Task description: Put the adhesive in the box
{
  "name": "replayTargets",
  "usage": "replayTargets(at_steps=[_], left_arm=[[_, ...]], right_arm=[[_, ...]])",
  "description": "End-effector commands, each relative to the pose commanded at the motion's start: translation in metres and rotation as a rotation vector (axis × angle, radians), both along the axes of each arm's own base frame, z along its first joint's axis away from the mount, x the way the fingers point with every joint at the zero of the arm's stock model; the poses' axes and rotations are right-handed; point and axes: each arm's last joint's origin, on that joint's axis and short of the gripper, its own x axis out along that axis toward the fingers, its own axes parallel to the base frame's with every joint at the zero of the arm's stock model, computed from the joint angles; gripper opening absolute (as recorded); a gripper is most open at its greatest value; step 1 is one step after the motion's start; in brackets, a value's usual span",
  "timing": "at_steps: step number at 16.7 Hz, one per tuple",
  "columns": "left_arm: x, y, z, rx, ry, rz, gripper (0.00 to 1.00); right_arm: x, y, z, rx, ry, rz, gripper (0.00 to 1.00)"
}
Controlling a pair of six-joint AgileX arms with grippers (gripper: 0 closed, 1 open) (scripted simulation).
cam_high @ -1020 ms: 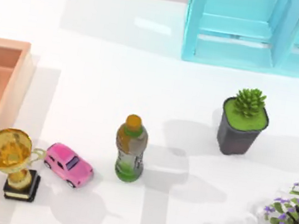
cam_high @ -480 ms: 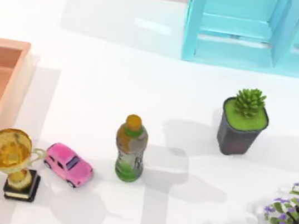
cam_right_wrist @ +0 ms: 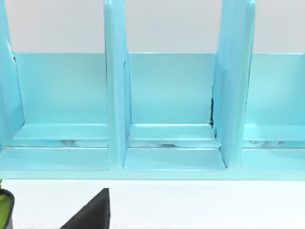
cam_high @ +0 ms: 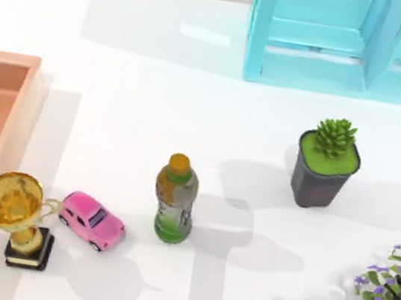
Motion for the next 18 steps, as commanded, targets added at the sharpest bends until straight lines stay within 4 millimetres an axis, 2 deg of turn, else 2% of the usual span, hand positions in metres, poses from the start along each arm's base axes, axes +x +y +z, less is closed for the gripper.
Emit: replayTargets(at_steps=[9, 12, 16, 18], left_arm=[[0.028, -0.019, -0.026, 0.035, -0.03, 0.023, 0.0], [0.032, -0.031, -0.033, 0.008, -0.013, 0.012, 0.0], [0.032, -0.031, -0.033, 0.007, -0.012, 0.012, 0.0], [0.032, -0.031, -0.033, 0.007, -0.012, 0.012, 0.15]], right_arm=[[0.0, 0.0, 0.0, 0.0, 0.0, 0.0, 1.0], [0.0, 0.0, 0.0, 0.0, 0.0, 0.0, 1.0], [0.0, 0.0, 0.0, 0.0, 0.0, 0.0, 1.0], [0.0, 0.0, 0.0, 0.0, 0.0, 0.0, 1.0]])
